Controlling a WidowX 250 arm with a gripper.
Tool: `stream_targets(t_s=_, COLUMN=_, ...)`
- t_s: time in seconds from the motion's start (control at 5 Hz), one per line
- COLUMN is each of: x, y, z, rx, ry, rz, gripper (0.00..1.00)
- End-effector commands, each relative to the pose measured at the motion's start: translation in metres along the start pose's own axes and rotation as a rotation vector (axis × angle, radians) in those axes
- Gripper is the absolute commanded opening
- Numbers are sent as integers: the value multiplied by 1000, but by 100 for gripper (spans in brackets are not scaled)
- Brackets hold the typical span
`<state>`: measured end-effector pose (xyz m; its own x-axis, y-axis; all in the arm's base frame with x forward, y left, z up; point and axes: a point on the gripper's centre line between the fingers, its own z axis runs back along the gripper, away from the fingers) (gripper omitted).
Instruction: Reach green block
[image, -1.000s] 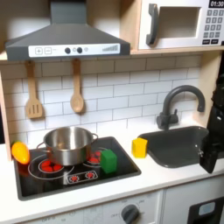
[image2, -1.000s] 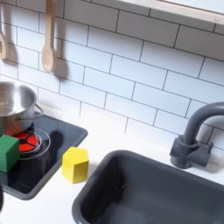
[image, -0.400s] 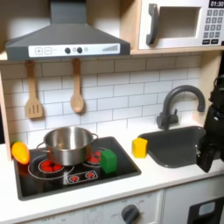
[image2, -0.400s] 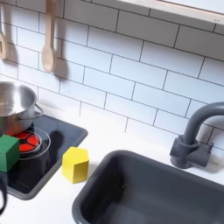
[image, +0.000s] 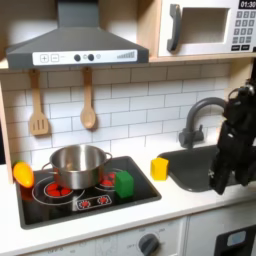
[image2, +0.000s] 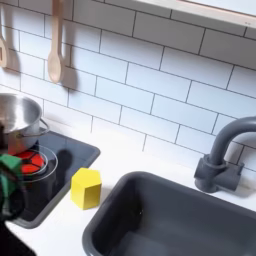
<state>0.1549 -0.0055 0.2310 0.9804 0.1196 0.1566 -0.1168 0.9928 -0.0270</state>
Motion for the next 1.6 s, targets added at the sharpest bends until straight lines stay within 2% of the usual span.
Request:
stream_targets(t_s=0.0, x=35, y=11, z=-10, rx=5, ry=-12, rz=-9, gripper=100)
stream_targets(t_s=0.2, x=47, y=22, z=-14, rx=28, ry=-11, rz=5, gripper=100)
stream_targets(t_s=0.6, x=72, y=37, z=-19, rx=31, ry=-35, rz=1, gripper=100)
stream_targets(t_s=0.8, x=84, y=45, z=-25, rx=46, ry=-36, rz=20, gripper=100)
stream_targets(t_s=1.2, x=106, y=54, z=-31, rx=43, ry=-49, rz=26, gripper=100)
stream_targets(t_s=1.4, x=116, y=61, z=-34, rx=55, ry=-52, rz=41, gripper=100)
